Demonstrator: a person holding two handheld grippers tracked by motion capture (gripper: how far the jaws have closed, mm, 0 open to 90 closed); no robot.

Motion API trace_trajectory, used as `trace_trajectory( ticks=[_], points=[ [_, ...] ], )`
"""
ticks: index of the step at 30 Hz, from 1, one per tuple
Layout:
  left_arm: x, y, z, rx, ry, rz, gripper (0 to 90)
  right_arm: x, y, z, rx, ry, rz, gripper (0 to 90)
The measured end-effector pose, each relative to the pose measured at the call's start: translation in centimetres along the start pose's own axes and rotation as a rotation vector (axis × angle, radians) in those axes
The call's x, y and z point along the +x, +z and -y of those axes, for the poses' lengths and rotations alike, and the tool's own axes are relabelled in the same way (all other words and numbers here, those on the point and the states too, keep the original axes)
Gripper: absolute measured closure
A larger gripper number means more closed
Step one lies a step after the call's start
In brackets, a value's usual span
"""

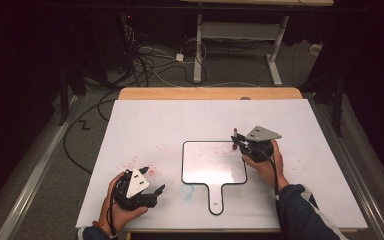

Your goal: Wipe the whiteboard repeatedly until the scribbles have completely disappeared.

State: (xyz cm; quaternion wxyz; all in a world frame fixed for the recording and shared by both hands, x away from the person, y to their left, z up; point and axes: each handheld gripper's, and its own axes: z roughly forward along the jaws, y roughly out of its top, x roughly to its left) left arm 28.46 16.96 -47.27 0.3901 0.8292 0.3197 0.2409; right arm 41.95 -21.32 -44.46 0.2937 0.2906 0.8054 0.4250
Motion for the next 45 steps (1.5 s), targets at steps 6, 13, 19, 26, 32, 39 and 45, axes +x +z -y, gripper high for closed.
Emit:
trace_trajectory(
  ticks=[6,13,19,26,32,39,45],
  points=[
    [0.1,0.1,-0.1,0.006,0.025,-0.001,21.8,0.2,0.0,0.3,-0.029,0.041,-0.019,81.9],
    [0.2,0.0,0.0,0.004,0.022,0.002,21.8,1.9,0.3,-0.1,-0.051,0.041,-0.078,81.9],
    [0.2,-0.1,0.0,0.000,0.019,-0.001,21.8,0.7,-0.2,0.3,-0.027,0.017,0.009,81.9],
    [0.3,-0.1,-0.1,-0.002,0.018,0.002,21.8,3.0,0.8,-0.4,-0.063,0.047,-0.091,81.9],
    [0.3,-0.2,0.0,-0.001,0.022,0.004,21.8,3.4,0.9,-0.8,-0.055,0.018,-0.100,82.0],
    [0.4,-0.2,0.0,-0.004,0.021,0.003,21.8,0.0,0.6,0.2,-0.032,0.063,0.044,82.0],
    [0.3,0.0,-0.1,-0.001,0.025,0.008,21.8,2.1,1.7,-0.7,-0.054,0.064,-0.005,81.9]
  ],
)
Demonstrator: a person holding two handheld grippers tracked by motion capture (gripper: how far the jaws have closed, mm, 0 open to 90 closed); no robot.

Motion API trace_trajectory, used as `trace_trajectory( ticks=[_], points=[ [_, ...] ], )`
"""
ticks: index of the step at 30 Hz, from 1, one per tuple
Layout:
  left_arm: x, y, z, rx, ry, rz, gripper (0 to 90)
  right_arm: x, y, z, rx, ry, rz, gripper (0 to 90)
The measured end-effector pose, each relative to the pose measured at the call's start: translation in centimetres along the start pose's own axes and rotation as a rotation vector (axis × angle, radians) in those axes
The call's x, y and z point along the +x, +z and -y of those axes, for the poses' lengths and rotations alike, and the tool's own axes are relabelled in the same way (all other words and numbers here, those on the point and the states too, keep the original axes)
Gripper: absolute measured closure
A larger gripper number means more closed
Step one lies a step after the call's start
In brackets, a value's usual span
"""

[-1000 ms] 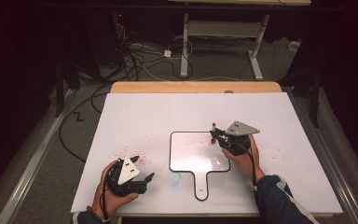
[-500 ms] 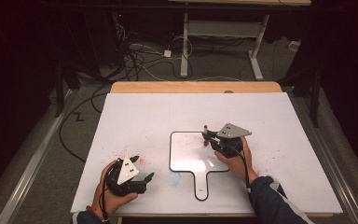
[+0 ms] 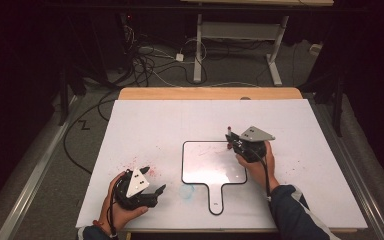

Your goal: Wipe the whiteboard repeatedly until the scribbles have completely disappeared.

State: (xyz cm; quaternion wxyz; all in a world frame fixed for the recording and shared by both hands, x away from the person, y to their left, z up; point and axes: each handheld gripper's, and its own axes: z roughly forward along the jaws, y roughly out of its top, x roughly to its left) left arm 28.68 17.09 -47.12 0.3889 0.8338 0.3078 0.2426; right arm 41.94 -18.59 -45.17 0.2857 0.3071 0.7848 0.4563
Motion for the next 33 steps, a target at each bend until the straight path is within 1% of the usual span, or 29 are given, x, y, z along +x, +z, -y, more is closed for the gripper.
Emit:
trace_trajectory(
  ticks=[1,2,4,5,6,8,9,10,11,13,14,15,16,17,19,20,21,23,24,26,28,29,30,31,33],
  points=[
    [0.0,0.0,0.0,0.001,0.001,0.001,21.8,0.5,0.2,-0.2,-0.004,0.006,-0.021,81.9],
    [0.0,0.0,0.0,0.000,0.002,0.002,21.8,1.0,0.4,-0.3,-0.005,-0.002,-0.036,81.9],
    [0.0,0.0,0.0,0.001,0.002,0.002,21.8,1.8,0.6,-0.5,-0.004,-0.027,-0.047,81.9],
    [0.1,-0.1,0.1,0.001,0.000,0.001,21.8,1.8,0.5,-0.6,0.001,-0.038,-0.044,81.9],
    [0.1,-0.2,0.1,-0.001,-0.001,0.001,21.8,1.7,0.5,-0.6,0.005,-0.042,-0.037,82.0],
    [0.1,-0.2,0.1,-0.002,-0.002,0.000,21.8,0.9,0.2,-0.4,0.014,-0.033,-0.005,81.9],
    [0.1,-0.2,0.2,-0.005,-0.003,-0.001,21.8,0.9,0.2,-0.4,0.014,-0.033,-0.005,81.9],
    [0.1,-0.3,0.2,-0.006,-0.004,-0.001,21.8,-0.3,0.0,-0.1,0.021,-0.025,0.045,81.9],
    [0.1,-0.3,0.2,-0.006,-0.004,-0.001,21.8,-0.3,0.0,-0.1,0.021,-0.025,0.045,81.9],
    [0.1,-0.3,0.1,-0.007,-0.004,-0.001,21.8,-1.0,-0.2,0.1,0.024,-0.010,0.069,82.0],
    [0.1,-0.2,0.1,-0.007,-0.001,0.001,21.8,-1.1,-0.1,0.1,0.020,0.000,0.070,81.9],
    [0.1,-0.2,0.1,-0.007,-0.001,0.001,21.8,-0.9,0.0,0.1,0.016,0.001,0.064,81.9],
    [0.1,-0.2,0.0,-0.005,0.000,0.001,21.8,-0.6,0.1,0.0,0.011,-0.007,0.054,81.9],
    [0.0,-0.1,0.0,-0.001,0.004,0.001,21.8,-0.2,0.3,-0.1,0.005,-0.007,0.034,81.9],
    [0.0,-0.1,0.0,-0.001,0.006,0.005,21.8,0.5,0.8,-0.4,0.004,-0.014,0.012,81.9],
    [0.0,-0.1,0.0,-0.007,0.016,0.001,21.8,0.8,1.0,-0.6,0.001,-0.019,-0.004,81.9],
    [0.0,-0.1,0.1,-0.004,0.007,0.007,21.8,1.0,1.1,-0.6,-0.001,-0.025,-0.014,81.9],
    [0.0,-0.2,0.1,-0.003,0.007,0.007,21.8,1.1,1.1,-0.7,0.002,-0.033,-0.015,81.9],
    [0.1,-0.2,0.1,-0.003,0.006,0.006,21.8,1.0,1.1,-0.7,0.004,-0.034,-0.005,82.0],
    [0.1,-0.2,0.1,-0.004,0.006,0.005,21.8,0.6,1.0,-0.6,0.018,-0.051,0.043,81.9],
    [0.1,-0.2,0.1,-0.005,0.004,0.007,21.8,0.3,1.0,-0.5,0.008,-0.017,0.047,81.9],
    [0.1,-0.2,0.1,-0.005,0.005,0.008,21.8,0.3,1.0,-0.5,0.008,-0.017,0.047,81.9],
    [0.0,-0.2,0.0,-0.007,0.008,0.011,21.8,0.8,1.2,-0.6,0.006,-0.024,0.027,81.9],
    [0.0,-0.2,0.0,-0.007,0.008,0.011,21.8,1.2,1.3,-0.8,-0.001,-0.028,-0.003,81.9],
    [0.0,-0.1,0.0,-0.007,0.009,0.012,21.8,2.1,1.7,-1.1,0.003,-0.045,-0.031,81.9]
  ],
)
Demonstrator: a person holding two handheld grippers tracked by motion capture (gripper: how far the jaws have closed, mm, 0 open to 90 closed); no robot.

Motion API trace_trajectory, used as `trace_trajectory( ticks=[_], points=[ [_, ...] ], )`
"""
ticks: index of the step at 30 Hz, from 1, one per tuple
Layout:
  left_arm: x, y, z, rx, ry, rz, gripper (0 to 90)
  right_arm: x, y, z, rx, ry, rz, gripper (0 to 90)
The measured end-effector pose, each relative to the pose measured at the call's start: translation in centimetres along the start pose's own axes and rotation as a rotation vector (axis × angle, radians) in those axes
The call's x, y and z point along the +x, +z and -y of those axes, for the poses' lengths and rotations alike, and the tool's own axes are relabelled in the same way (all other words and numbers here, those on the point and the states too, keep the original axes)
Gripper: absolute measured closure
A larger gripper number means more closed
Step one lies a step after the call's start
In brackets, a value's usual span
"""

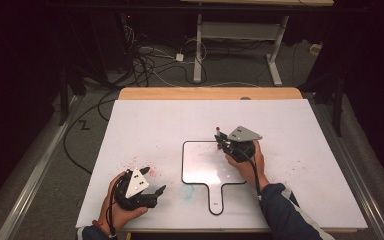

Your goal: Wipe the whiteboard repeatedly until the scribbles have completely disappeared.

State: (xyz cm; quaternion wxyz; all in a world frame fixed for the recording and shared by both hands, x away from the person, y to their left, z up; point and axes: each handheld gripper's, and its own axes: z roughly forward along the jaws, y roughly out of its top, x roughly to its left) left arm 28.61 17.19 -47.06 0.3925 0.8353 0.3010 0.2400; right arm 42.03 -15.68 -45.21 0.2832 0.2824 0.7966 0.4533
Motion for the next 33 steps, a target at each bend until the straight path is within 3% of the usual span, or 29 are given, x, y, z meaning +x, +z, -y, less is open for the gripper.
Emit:
trace_trajectory(
  ticks=[4,8,9,14,15,17,19,20,21,25,30,33],
  points=[
    [0.0,-0.1,0.1,-0.003,-0.002,0.001,21.8,0.6,0.1,-0.4,0.012,-0.028,-0.014,81.9],
    [0.1,-0.1,0.1,0.000,-0.006,0.001,21.8,-0.8,-0.6,0.0,0.051,-0.011,0.075,81.9],
    [0.1,-0.1,0.1,0.000,-0.006,0.001,21.8,-1.0,-0.7,0.1,0.051,0.000,0.078,81.9],
    [0.0,-0.1,0.1,-0.001,-0.002,0.004,21.8,0.5,-1.4,0.1,0.029,0.007,-0.015,81.9],
    [0.0,-0.1,0.1,0.000,-0.001,0.004,21.8,0.5,-1.4,0.1,0.029,0.007,-0.015,81.9],
    [0.0,-0.1,0.0,-0.004,-0.003,0.004,21.8,0.9,-1.8,0.3,0.037,-0.044,0.029,81.9],
    [-0.1,-0.1,0.0,-0.002,-0.001,0.005,21.8,0.3,-2.0,0.5,0.051,-0.060,0.091,81.9],
    [-0.1,-0.1,0.0,-0.002,-0.001,0.005,21.8,-0.1,-2.0,0.7,0.043,-0.043,0.096,81.9],
    [-0.1,-0.1,0.0,0.000,-0.001,0.006,21.8,-0.3,-2.0,0.8,0.035,-0.011,0.091,81.9],
    [0.0,0.0,0.0,-0.002,-0.002,0.008,21.8,0.4,-1.5,0.6,0.014,0.007,0.062,81.9],
    [-0.1,0.0,0.0,-0.002,0.000,0.012,21.8,2.0,-0.3,-0.3,0.002,0.013,-0.006,82.0],
    [0.0,-0.1,0.1,-0.006,-0.003,0.012,21.9,2.9,0.1,-0.6,-0.003,0.005,-0.024,81.9]
  ],
)
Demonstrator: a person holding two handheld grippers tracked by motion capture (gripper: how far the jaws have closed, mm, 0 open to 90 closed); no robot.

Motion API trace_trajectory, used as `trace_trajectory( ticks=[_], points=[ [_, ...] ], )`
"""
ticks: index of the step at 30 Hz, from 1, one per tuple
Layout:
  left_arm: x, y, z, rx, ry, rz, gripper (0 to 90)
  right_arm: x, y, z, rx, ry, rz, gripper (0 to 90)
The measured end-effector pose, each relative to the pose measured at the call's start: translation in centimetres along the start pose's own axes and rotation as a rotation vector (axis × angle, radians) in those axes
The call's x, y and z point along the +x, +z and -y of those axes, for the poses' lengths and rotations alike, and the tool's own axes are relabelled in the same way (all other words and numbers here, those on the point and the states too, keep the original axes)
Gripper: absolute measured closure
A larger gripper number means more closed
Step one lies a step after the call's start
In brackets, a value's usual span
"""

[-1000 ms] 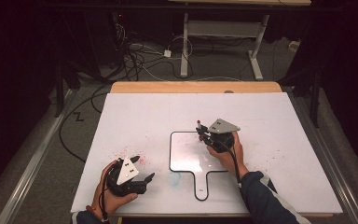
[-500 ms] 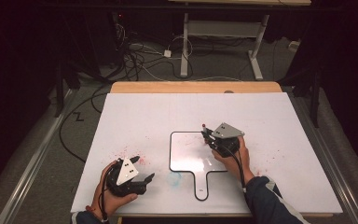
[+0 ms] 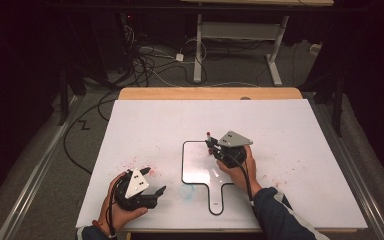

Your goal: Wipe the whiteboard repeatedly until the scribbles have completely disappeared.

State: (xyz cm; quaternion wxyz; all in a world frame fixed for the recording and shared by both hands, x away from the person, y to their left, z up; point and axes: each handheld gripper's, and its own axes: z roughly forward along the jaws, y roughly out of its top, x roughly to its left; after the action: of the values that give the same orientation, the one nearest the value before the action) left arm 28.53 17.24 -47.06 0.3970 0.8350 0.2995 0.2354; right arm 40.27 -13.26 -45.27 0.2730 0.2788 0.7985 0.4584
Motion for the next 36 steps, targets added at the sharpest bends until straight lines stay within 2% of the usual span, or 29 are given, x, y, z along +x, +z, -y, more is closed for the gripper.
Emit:
trace_trajectory(
  ticks=[3,5,7,8,11,13,16,18,20,21,24,26,28,29,30,34,36],
  points=[
    [0.1,-0.1,0.1,0.000,-0.003,-0.001,21.9,-0.1,-0.2,0.0,0.009,-0.002,0.007,81.9],
    [0.1,-0.2,0.1,0.001,-0.002,-0.003,21.9,-0.7,-0.6,0.1,0.028,-0.002,0.041,81.9],
    [0.1,-0.2,0.1,-0.002,-0.001,-0.004,21.9,-1.5,-1.0,0.5,0.031,0.023,0.059,82.0],
    [0.1,-0.2,0.1,-0.002,-0.001,-0.004,22.0,-1.7,-1.3,0.6,0.035,0.014,0.080,82.0],
    [0.0,-0.1,0.0,0.000,0.004,-0.001,22.0,-2.2,-1.6,0.9,0.032,0.030,0.089,81.9],
    [-0.1,0.0,-0.1,0.001,0.007,0.000,22.0,-2.0,-1.5,1.0,0.018,0.037,0.080,81.9],
    [-0.1,0.0,-0.2,0.000,0.010,-0.001,22.0,-1.0,-0.9,0.7,-0.001,0.042,0.027,81.9],
    [-0.1,0.0,-0.1,0.001,0.008,0.000,22.0,-0.6,-0.6,0.5,-0.008,0.065,-0.012,81.9],
    [0.0,0.0,-0.1,0.001,0.006,0.001,22.0,-0.4,-0.5,0.4,-0.007,0.057,-0.010,81.9],
    [0.0,0.0,-0.1,0.000,0.005,0.002,22.0,-0.4,-0.2,0.3,-0.013,0.046,-0.006,82.0],
    [0.0,-0.1,0.0,0.000,0.006,0.000,22.0,-1.5,0.2,0.2,0.006,0.003,0.065,82.0],
    [0.0,-0.1,0.0,-0.001,0.006,0.002,22.0,-1.8,0.3,0.2,0.010,0.014,0.078,82.0],
    [0.1,-0.1,0.0,-0.001,0.006,0.002,22.0,-2.2,0.5,0.2,0.005,0.042,0.075,82.0],
    [0.1,-0.1,0.0,-0.003,0.003,0.004,22.1,-1.7,0.6,0.1,0.006,0.019,0.070,81.9],
    [0.1,-0.1,0.0,-0.003,0.003,0.004,22.1,-1.7,0.6,0.1,0.006,0.019,0.070,81.9],
    [0.0,-0.1,-0.1,-0.002,0.009,0.005,22.0,-0.3,1.1,-0.4,-0.005,0.012,-0.022,81.9],
    [0.0,-0.1,-0.1,0.000,0.008,0.005,22.0,0.1,1.3,-0.6,-0.004,0.015,-0.040,81.9]
  ],
)
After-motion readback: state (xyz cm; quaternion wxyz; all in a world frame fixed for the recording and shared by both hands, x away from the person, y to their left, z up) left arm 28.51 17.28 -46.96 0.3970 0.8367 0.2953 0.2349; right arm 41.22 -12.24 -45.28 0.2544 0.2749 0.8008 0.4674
